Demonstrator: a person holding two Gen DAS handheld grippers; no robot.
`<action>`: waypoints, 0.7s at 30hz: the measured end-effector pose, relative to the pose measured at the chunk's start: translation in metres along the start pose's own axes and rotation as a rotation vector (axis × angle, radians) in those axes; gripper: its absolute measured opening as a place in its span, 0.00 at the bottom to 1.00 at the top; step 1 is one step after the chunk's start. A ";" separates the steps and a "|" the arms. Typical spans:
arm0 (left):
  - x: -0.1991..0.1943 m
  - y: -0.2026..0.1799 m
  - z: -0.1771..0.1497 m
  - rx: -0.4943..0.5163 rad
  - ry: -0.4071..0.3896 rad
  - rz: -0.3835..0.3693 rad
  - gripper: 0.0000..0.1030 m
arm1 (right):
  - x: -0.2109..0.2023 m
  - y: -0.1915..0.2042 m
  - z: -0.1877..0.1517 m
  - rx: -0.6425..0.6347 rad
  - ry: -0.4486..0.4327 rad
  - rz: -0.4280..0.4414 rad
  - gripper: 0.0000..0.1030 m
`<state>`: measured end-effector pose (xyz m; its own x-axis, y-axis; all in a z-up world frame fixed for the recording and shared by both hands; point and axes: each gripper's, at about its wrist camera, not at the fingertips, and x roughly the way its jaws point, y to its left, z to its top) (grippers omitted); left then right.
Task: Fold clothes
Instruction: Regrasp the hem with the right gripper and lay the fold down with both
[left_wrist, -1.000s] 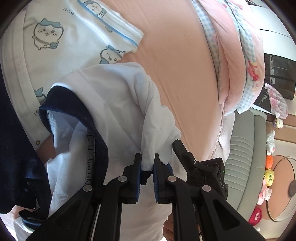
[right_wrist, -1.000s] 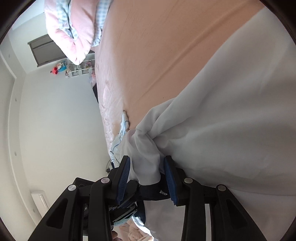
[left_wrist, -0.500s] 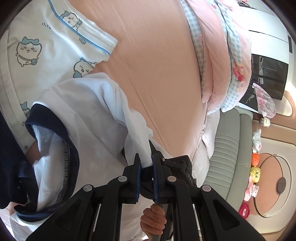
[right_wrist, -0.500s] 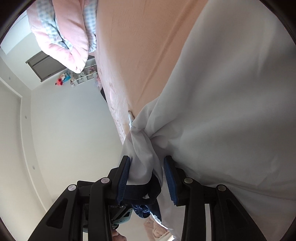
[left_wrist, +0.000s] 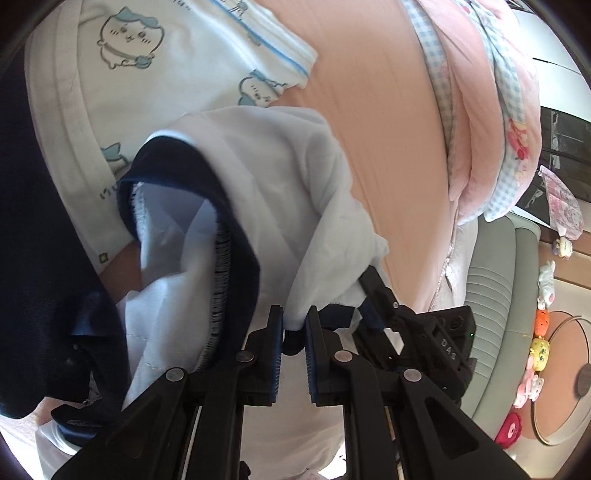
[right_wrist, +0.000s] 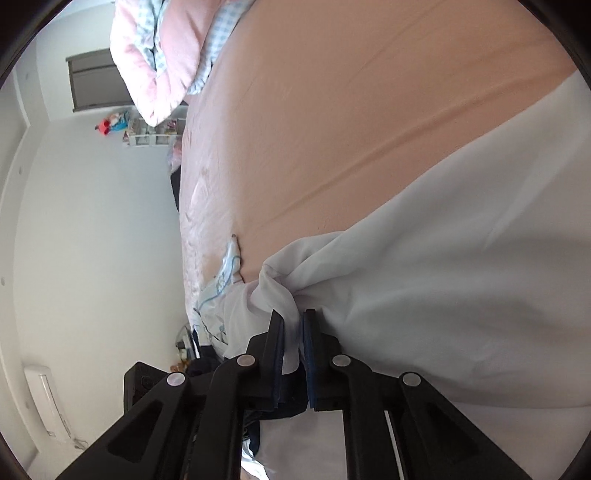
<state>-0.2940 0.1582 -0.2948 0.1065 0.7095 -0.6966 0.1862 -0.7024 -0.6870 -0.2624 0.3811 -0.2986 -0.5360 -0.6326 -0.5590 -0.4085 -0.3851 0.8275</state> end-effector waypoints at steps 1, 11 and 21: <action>0.001 0.001 -0.001 0.004 0.002 0.006 0.09 | -0.001 0.002 -0.001 -0.012 0.003 -0.016 0.08; -0.004 -0.011 -0.009 0.137 -0.040 0.189 0.09 | 0.001 0.016 -0.002 -0.190 -0.014 -0.231 0.08; -0.005 -0.034 -0.016 0.244 -0.052 0.299 0.09 | -0.004 0.011 -0.009 -0.175 0.024 -0.213 0.09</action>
<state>-0.2852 0.1797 -0.2651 0.0699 0.4724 -0.8786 -0.0840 -0.8749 -0.4770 -0.2586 0.3735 -0.2870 -0.4336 -0.5397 -0.7216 -0.3754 -0.6198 0.6892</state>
